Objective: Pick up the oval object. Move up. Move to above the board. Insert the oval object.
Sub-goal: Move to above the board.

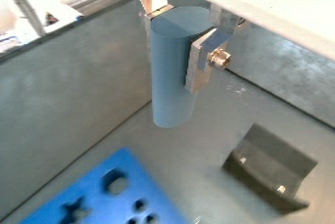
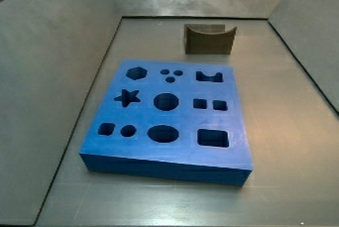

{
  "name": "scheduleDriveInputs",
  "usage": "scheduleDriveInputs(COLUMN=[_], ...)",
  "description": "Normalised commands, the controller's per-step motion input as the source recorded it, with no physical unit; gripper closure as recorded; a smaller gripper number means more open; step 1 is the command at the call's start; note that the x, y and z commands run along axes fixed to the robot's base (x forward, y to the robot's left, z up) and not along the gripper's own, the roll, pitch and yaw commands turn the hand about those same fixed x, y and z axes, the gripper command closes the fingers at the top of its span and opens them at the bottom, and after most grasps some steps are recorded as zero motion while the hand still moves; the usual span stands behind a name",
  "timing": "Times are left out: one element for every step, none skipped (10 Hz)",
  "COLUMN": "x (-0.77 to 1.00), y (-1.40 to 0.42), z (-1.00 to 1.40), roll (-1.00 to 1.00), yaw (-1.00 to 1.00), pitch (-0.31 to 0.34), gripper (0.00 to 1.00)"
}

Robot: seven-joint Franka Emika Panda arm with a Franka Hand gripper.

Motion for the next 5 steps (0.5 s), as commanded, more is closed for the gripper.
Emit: scheduleDriveInputs(x=[-0.01,-0.01,0.01,0.03,0.05], y=[-1.0,-1.0,-1.0,-0.89,-0.59], z=[0.34,0.35,0.35,0.32,0.22], roll=[0.06,0.04,0.02,0.02,0.01], yaw=[-0.02,-0.01,0.0,0.01,0.01], pitch=[0.102,0.084,0.078,0.086,0.104], gripper=[1.0,1.0,1.0,1.0,1.0])
